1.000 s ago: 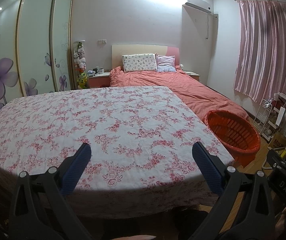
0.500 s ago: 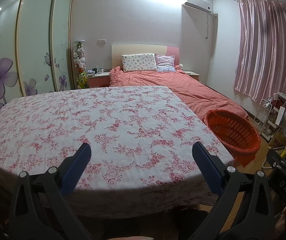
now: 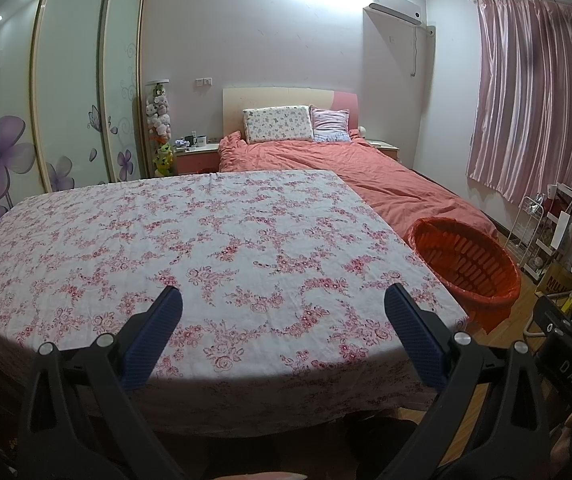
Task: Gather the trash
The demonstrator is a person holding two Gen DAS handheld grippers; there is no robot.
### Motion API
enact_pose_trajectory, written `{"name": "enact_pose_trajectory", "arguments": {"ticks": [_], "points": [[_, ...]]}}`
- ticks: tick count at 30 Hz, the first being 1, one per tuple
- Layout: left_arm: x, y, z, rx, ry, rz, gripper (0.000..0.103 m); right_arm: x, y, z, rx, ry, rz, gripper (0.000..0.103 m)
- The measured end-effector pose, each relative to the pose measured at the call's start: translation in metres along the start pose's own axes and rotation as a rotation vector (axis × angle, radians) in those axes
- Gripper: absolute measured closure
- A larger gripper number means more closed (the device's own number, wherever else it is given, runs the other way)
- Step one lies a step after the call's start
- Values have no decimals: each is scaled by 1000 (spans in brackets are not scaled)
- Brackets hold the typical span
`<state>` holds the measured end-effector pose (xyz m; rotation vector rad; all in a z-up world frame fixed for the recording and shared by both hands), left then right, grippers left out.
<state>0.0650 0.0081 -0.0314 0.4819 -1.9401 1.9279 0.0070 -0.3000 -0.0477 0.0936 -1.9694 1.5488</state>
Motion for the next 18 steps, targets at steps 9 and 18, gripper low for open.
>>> {"name": "enact_pose_trajectory", "arguments": {"ticks": [9, 18], "points": [[0, 1, 0, 0, -1, -1, 4, 0, 0, 0, 0, 0, -1, 3], [-2, 6, -1, 3, -3, -11, 4, 0, 0, 0, 0, 1, -1, 3]]}}
Point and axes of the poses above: each gripper's, at about its wrist camera, not at the fingertips, and x roughly against the way its jaws point, z to its right, y to its underside, the point moved 8 cm from there along -x, roughly the way its jaws point, and after that the axes turned 3 degrees about -y, right-handed, at the moved point
